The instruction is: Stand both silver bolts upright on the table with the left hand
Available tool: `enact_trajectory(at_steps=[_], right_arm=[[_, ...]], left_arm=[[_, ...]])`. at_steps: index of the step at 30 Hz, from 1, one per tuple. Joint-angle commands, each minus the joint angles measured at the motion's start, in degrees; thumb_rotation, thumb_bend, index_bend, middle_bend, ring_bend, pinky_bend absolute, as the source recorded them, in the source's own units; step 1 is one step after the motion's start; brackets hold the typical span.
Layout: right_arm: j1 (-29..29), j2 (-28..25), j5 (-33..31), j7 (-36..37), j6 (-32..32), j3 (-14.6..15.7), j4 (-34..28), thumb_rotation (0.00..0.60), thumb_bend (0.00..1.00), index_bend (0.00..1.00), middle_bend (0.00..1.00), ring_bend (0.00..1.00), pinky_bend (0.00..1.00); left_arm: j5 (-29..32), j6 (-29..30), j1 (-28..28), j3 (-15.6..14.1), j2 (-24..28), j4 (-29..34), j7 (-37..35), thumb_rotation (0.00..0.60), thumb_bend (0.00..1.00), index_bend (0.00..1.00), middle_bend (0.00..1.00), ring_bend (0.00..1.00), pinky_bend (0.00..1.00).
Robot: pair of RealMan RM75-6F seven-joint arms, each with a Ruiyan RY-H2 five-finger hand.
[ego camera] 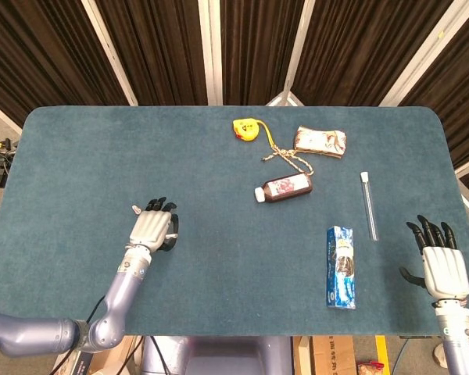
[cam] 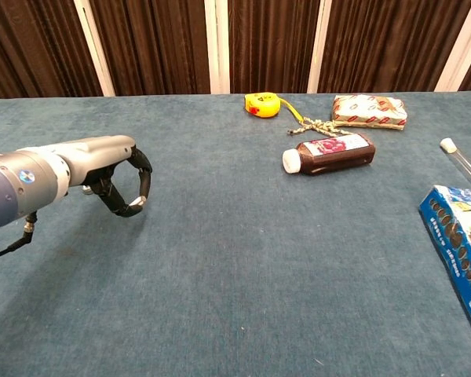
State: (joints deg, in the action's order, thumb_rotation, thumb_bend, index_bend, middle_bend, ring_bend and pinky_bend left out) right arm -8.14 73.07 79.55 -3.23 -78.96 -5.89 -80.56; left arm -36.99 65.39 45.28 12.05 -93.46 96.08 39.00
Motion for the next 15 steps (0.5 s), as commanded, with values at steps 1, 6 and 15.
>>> enact_trajectory(at_steps=[1,6,15], right_arm=[[0.0,0.0,0.0,0.0,0.0,0.0,0.0,0.600,0.17,0.16,0.08,0.12,0.00],[0.1,0.0,0.0,0.2,-0.2,-0.1,0.0,0.600,0.17,0.16,0.08,0.12,0.00],[0.1,0.0,0.0,0.2,-0.2,-0.1,0.1,0.600,0.17,0.16,0.08,0.12,0.00]], left_arm=[[-3.1,-2.8,-1.4,0.4,1.5,-0.5,-5.1,0.600,0.53,0.58,0.16,0.00,0.00],[-10.5,-7.6,-3.4,0.1,1.7,-4.3,-16.8,0.600,0.53,0.58,0.16,0.00,0.00],[-24.3,-16.5,-5.7,-0.7,1.5,-13.8,-40.5,0.600,0.53,0.59,0.17,0.00,0.00]])
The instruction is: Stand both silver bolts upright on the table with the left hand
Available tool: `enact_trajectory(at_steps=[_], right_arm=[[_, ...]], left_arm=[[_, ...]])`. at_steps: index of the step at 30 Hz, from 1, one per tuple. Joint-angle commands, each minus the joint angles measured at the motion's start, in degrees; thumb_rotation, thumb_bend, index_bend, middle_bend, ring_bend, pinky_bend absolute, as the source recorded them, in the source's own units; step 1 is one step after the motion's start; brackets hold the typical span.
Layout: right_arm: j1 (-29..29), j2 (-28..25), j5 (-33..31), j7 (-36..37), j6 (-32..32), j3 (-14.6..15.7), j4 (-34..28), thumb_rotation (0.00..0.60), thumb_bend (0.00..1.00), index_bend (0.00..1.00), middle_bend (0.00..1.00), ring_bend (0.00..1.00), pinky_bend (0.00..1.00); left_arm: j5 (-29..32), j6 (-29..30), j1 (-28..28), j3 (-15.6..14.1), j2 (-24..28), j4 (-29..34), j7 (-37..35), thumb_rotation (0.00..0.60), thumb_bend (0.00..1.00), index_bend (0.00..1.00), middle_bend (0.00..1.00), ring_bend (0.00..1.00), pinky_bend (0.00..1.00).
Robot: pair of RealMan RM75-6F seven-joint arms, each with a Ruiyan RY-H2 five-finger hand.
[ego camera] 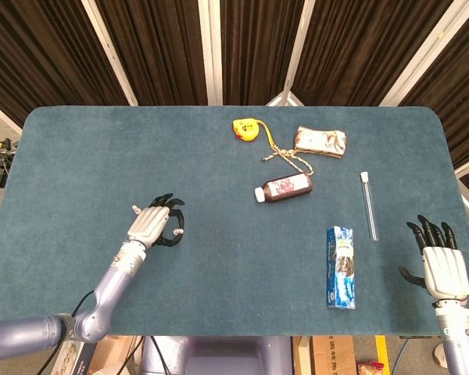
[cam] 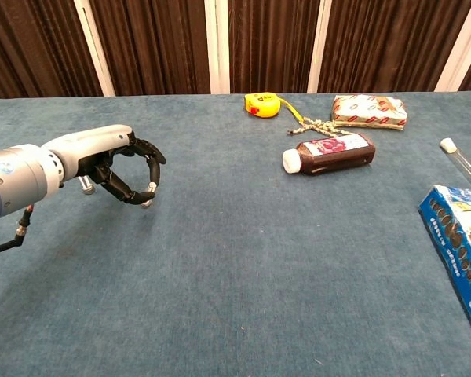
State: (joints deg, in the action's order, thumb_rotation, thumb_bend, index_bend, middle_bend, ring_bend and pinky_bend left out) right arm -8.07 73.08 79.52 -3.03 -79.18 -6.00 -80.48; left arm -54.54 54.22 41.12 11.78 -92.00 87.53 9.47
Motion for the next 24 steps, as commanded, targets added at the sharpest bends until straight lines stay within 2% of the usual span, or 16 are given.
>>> enact_trajectory(at_steps=[1,7,11,15,24], right_arm=[[0.0,0.0,0.0,0.0,0.0,0.0,0.0,0.600,0.17,0.16,0.08,0.12,0.00],[0.0,0.3,-0.1,-0.3,0.0,0.0,0.2,0.600,0.17,0.17,0.08,0.12,0.00],[-0.1,0.4,0.0,-0.3,0.1,0.0,0.3,0.600,0.17,0.17,0.08,0.12,0.00],[-0.1,0.5,0.0,-0.3,0.0,0.0,0.4,0.600,0.17,0.17,0.08,0.12,0.00],[0.0,0.6,-0.1,-0.1,-0.3,-0.2,0.6,0.600,0.17,0.18,0.08,0.12,0.00]], left_arm=[[-7.5,-6.2,-1.6,-0.5,0.0,-6.1,-13.0,0.600,0.53,0.59,0.17,0.00,0.00],[-14.1,-9.1,-1.6,-0.5,0.0,-10.4,-24.6,0.600,0.53,0.59,0.17,0.00,0.00],[-17.6,-9.3,-1.5,-1.0,0.2,-11.8,-29.1,0.600,0.53,0.59,0.17,0.00,0.00],[-19.1,-9.9,-1.3,-1.6,0.4,-12.9,-31.7,0.600,0.53,0.59,0.17,0.00,0.00],[-20.8,-11.4,-0.4,-2.9,1.1,-14.3,-32.7,0.600,0.52,0.57,0.16,0.00,0.00]])
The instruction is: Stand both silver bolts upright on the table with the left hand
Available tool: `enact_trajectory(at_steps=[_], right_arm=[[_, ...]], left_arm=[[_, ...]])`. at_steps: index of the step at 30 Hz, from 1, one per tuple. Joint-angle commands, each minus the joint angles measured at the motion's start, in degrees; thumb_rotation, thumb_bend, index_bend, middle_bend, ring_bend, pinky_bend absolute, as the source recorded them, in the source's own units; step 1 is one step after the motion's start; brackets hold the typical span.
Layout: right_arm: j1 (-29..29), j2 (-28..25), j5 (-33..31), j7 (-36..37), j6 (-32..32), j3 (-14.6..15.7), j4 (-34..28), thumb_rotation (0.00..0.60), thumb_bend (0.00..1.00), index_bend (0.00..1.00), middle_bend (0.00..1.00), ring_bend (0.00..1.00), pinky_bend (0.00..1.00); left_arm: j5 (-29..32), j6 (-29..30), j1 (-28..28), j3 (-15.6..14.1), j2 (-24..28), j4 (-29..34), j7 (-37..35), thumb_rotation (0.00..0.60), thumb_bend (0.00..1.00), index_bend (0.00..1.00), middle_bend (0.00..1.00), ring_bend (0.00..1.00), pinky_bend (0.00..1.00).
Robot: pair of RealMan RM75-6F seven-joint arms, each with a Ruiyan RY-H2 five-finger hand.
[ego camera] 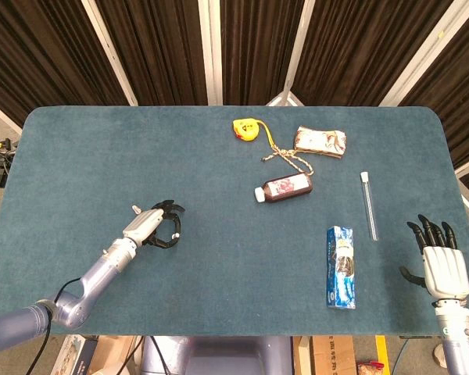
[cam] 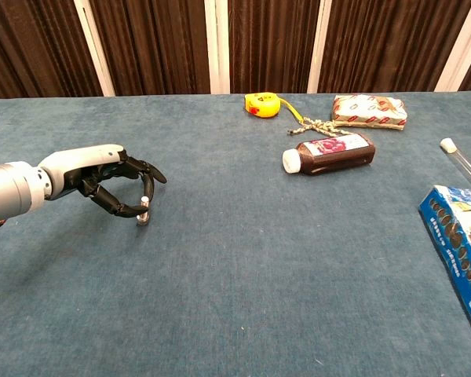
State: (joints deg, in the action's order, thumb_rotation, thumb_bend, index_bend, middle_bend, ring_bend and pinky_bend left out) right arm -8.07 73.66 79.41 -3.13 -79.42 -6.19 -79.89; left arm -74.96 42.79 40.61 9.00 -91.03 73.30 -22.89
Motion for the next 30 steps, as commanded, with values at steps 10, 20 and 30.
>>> enact_trajectory(at_steps=[10,20,30], right_arm=[[0.1,0.4,0.0,0.0,-0.5,-0.2,0.3,0.600,0.17,0.19,0.08,0.12,0.00],[0.1,0.6,0.0,-0.2,-0.7,-0.3,0.4,0.600,0.17,0.19,0.08,0.12,0.00],[0.2,0.8,0.3,-0.1,-1.3,-0.4,0.4,0.600,0.17,0.20,0.09,0.12,0.00]], left_arm=[[-2.2,0.3,0.4,-1.2,1.8,0.3,-1.7,0.600,0.51,0.54,0.12,0.00,0.00],[-2.9,-0.5,0.8,-2.0,2.5,0.2,-3.2,0.600,0.50,0.52,0.11,0.00,0.00],[-4.2,-0.1,1.1,-2.7,3.7,0.7,-4.6,0.600,0.50,0.49,0.10,0.00,0.00]])
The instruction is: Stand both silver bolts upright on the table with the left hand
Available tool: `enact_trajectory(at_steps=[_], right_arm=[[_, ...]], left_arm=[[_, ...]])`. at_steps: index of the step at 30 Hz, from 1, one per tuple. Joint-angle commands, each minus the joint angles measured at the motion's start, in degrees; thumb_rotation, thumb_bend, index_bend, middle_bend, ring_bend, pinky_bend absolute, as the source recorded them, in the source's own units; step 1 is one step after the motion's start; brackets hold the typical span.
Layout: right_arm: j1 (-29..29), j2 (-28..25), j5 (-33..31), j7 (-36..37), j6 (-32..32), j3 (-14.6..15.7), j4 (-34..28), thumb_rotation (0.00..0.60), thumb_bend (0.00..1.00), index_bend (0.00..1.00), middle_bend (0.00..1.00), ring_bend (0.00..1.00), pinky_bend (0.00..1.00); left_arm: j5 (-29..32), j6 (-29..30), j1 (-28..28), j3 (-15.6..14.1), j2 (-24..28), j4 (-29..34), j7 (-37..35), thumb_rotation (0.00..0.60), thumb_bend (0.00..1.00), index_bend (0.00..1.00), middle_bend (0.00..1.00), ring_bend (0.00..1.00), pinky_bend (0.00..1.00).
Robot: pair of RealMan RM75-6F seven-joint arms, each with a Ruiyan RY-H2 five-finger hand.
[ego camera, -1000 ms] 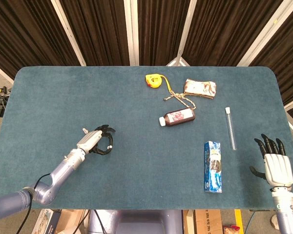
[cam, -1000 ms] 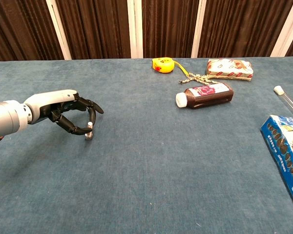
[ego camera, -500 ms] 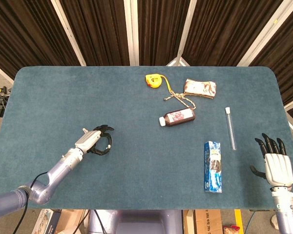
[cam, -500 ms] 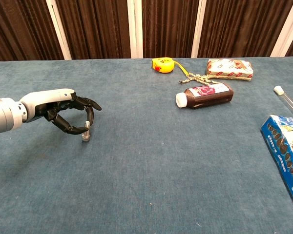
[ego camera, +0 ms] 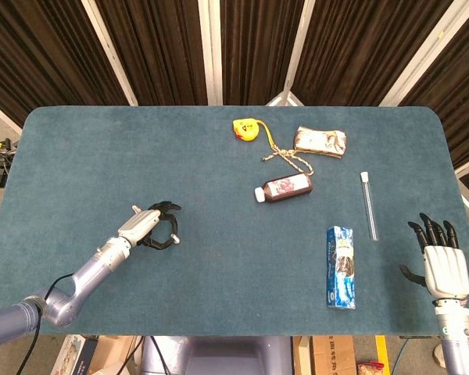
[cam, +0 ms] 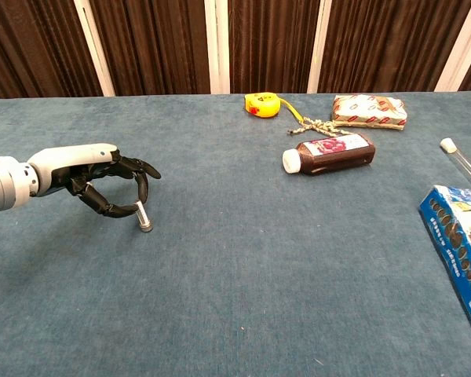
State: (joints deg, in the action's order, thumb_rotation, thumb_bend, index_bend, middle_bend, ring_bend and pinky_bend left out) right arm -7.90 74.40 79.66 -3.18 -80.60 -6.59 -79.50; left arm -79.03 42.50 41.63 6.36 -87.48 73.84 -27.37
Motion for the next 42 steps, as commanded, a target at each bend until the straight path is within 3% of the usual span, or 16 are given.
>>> enact_trajectory(at_steps=[1,8,13,18,25,29,34,38,42], right_arm=[[0.0,0.1,0.0,-0.1,-0.1,0.0,0.0,0.600,0.17,0.20,0.09,0.12,0.00],[0.1,0.1,0.0,-0.3,-0.3,-0.1,0.0,0.600,0.17,0.20,0.09,0.12,0.00],[0.1,-0.1,0.2,-0.5,-0.5,-0.1,-0.3,0.600,0.17,0.20,0.09,0.12,0.00],[0.2,-0.2,0.1,-0.7,-0.6,-0.1,-0.6,0.600,0.17,0.20,0.09,0.12,0.00],[0.2,-0.2,0.3,-0.8,-0.8,-0.1,-0.8,0.600,0.17,0.20,0.09,0.12,0.00],[0.3,-0.4,0.5,-0.6,-0.9,0.0,-1.0,0.600,0.17,0.20,0.09,0.12,0.00],[0.2,-0.9,0.6,0.2,-0.2,0.3,-1.7,0.600,0.17,0.20,0.09,0.12,0.00],[0.1,-1.4,1.1,-0.2,0.2,0.7,-1.9,0.600,0.17,0.20,0.09,0.12,0.00],[0.2,-2.7,1.3,-0.7,0.1,0.8,-2.8,0.600,0.17,0.20,0.09,0.12,0.00]], left_arm=[[-0.3,0.2,0.1,-0.1,0.2,0.3,-0.1,0.600,0.50,0.48,0.10,0.00,0.00],[-0.9,0.0,0.8,-0.5,1.0,2.0,0.5,0.600,0.47,0.38,0.08,0.00,0.00],[-1.4,2.3,1.0,0.3,1.8,4.2,3.1,0.600,0.46,0.37,0.07,0.00,0.00],[-2.1,6.9,0.8,1.9,4.0,8.7,8.8,0.600,0.46,0.36,0.07,0.00,0.00],[-6.0,18.7,-1.8,3.3,8.5,17.2,23.2,0.600,0.46,0.26,0.07,0.00,0.00],[-11.9,32.9,-9.2,1.7,15.1,22.1,33.9,0.600,0.46,0.27,0.08,0.00,0.00],[-8.5,46.8,-21.4,-1.2,19.2,26.0,55.6,0.600,0.46,0.25,0.08,0.00,0.00],[-4.9,50.4,-26.7,-2.9,20.9,29.1,56.8,0.600,0.41,0.25,0.07,0.00,0.00],[-2.2,51.5,-30.9,-4.5,23.6,30.1,50.9,0.600,0.39,0.21,0.05,0.00,0.00]])
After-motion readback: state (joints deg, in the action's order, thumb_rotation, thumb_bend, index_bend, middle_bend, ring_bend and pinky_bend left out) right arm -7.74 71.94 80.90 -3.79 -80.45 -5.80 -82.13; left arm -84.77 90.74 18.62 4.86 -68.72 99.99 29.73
